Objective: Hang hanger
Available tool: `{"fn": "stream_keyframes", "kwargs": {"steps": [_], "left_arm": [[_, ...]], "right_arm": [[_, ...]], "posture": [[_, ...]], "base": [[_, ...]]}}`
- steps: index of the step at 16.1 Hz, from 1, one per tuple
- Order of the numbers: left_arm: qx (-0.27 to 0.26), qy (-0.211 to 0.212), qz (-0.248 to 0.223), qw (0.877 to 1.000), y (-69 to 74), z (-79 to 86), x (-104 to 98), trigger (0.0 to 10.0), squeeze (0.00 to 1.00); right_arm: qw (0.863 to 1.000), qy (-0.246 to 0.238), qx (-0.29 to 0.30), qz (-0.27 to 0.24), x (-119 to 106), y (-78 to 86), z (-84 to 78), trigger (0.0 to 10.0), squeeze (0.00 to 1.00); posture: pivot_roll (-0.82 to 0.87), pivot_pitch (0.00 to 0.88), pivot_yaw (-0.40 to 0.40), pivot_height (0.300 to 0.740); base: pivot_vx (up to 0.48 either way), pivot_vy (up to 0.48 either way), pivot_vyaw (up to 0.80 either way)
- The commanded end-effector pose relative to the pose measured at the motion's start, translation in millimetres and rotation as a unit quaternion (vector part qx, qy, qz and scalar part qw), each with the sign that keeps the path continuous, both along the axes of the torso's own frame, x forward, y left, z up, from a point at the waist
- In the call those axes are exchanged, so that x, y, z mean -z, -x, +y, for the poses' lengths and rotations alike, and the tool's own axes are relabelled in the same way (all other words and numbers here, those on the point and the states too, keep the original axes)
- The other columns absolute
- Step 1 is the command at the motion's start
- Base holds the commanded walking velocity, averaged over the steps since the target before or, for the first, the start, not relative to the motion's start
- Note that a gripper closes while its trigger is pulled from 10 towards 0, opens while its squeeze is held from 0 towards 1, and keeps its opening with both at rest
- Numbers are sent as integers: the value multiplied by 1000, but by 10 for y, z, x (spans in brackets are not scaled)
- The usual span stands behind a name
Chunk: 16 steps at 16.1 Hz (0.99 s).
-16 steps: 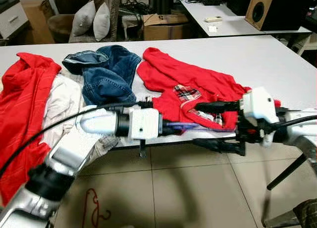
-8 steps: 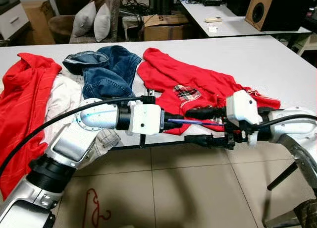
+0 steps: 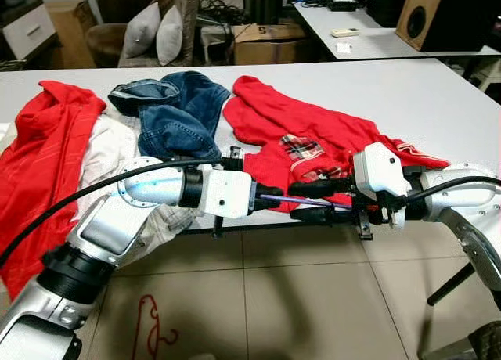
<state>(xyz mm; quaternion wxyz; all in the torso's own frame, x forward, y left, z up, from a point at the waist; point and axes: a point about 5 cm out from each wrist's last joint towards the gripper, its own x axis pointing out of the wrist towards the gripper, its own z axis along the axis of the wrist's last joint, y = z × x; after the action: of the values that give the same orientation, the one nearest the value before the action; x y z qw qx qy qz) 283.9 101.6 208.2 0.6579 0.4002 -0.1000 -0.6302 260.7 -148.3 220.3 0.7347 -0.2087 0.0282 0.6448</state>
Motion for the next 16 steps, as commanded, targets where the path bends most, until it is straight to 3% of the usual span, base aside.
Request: {"fn": "stream_keyframes", "kwargs": {"steps": [1,6,14,15,16], "left_arm": [[5,-13,-7,1000,-2,5,-12,10000,0],[14,-1,-7,1000,10,-31,-56,10000,0],[15,50,30,998,11,-85,-188,10000,0],[5,57,31,998,-18,-60,-208,10000,0],[-7,57,24,998,-65,-5,-224,10000,0]], "right_arm": [[1000,7,-13,-12,-60,-6,15,0,0],[1000,11,-16,-8,-34,-23,28,0,0],[999,30,11,-40,-23,-98,32,0,0],[998,25,19,-53,-47,-121,24,10000,0],[998,11,28,-56,-90,-143,-7,10000,537]], "posture": [[22,0,35,740],[20,0,36,740],[17,0,39,740],[18,0,39,740],[21,0,39,740]], "base": [[0,0,0],[0,0,0],[0,0,0],[0,0,0],[0,0,0]]}}
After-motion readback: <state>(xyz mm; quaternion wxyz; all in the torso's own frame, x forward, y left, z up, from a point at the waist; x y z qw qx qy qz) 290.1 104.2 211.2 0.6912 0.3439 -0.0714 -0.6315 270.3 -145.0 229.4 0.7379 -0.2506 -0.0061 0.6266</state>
